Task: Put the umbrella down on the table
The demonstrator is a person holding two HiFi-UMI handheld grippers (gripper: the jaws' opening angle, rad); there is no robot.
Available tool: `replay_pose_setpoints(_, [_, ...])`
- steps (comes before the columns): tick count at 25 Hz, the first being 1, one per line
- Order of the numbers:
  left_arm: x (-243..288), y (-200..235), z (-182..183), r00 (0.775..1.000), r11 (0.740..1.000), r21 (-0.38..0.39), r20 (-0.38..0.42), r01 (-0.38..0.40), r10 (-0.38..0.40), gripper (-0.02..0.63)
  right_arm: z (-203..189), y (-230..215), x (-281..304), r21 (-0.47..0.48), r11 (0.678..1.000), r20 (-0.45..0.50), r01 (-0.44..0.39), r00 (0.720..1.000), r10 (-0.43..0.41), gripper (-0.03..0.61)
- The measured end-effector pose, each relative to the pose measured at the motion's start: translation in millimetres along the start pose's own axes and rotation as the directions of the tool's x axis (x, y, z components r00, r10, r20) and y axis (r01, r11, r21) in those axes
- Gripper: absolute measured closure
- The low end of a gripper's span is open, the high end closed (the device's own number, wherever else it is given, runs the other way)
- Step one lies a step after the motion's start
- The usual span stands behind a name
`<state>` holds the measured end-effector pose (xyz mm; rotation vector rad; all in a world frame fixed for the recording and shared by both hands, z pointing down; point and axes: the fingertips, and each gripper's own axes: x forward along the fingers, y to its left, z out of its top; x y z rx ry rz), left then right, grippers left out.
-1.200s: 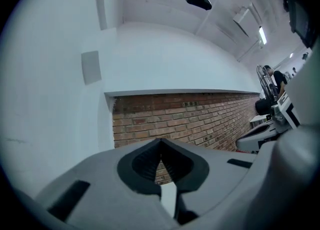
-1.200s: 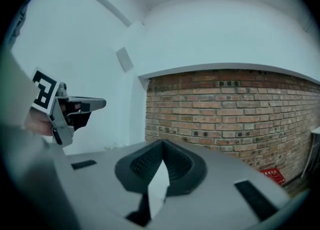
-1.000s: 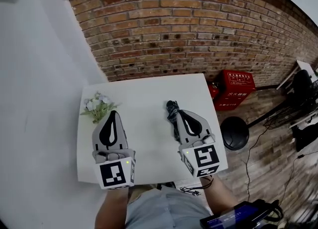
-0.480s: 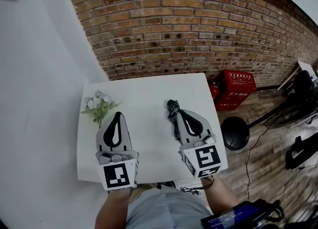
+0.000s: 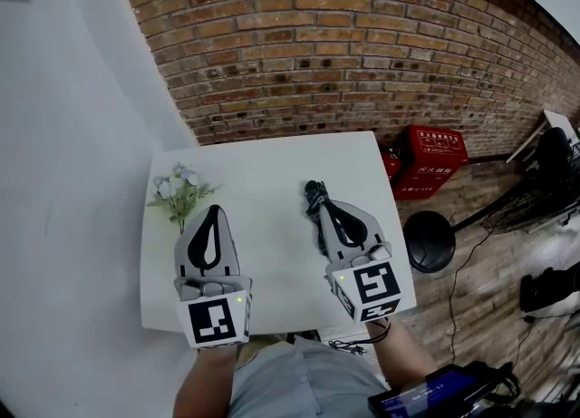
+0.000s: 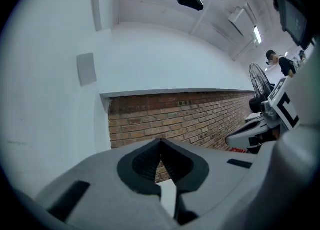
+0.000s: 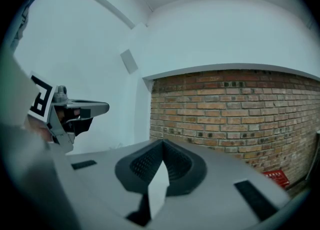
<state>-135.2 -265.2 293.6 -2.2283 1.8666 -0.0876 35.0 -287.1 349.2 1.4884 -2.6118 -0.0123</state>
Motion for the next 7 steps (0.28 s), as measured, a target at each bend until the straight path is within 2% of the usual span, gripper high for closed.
replay_pose_setpoints(7, [0.9, 1.6, -2.2, 1.000, 1.000, 0.001, -0.012, -0.004, 0.004, 0.609, -2.8, 0.7, 1.9, 0.002, 1.000, -0.008, -0.003, 1.000, 0.003, 0.574])
